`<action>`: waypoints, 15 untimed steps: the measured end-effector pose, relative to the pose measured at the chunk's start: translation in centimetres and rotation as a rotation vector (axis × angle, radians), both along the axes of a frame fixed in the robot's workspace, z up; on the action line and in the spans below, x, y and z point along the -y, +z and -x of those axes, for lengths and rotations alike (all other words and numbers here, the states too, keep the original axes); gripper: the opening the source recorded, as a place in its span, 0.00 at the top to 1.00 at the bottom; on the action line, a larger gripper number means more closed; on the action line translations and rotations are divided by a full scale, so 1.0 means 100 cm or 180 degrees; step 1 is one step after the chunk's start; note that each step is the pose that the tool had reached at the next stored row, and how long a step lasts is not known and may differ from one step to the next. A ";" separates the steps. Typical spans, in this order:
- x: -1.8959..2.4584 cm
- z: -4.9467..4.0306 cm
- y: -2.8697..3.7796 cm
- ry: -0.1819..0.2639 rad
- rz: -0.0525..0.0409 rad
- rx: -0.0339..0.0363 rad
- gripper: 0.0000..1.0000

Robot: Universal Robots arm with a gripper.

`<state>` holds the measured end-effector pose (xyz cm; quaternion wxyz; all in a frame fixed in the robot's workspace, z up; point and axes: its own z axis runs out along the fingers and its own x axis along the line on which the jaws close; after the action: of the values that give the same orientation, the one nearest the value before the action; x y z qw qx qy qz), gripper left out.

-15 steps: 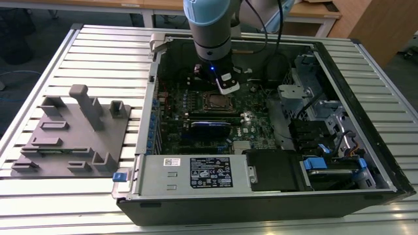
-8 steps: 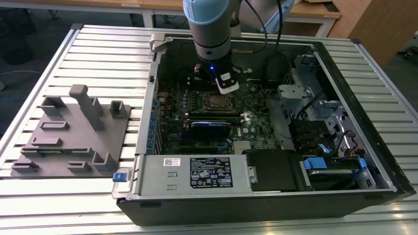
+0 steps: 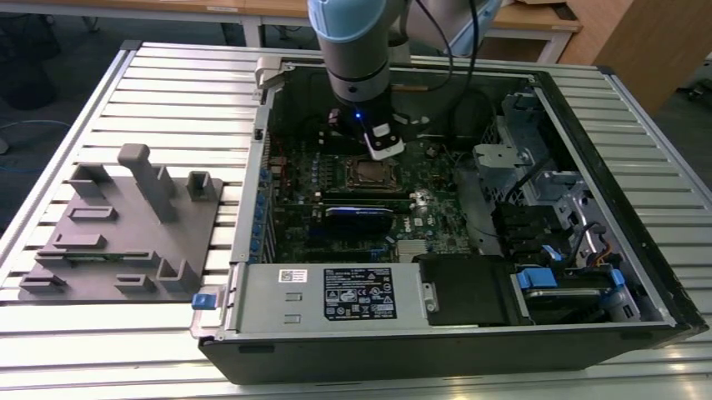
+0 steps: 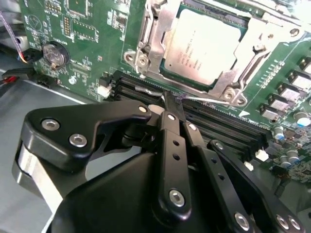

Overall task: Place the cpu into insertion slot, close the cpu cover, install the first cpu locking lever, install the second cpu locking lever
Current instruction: 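Install the first cpu locking lever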

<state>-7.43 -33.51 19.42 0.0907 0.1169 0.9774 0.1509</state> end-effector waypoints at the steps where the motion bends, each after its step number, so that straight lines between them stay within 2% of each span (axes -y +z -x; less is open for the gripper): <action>1: -0.0002 0.0006 -0.0001 0.0000 0.0001 0.0000 0.90; 15: -0.0004 0.0008 -0.0019 -0.0002 0.0016 0.0003 0.90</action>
<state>-7.51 -33.46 19.23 0.0916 0.1169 0.9777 0.1484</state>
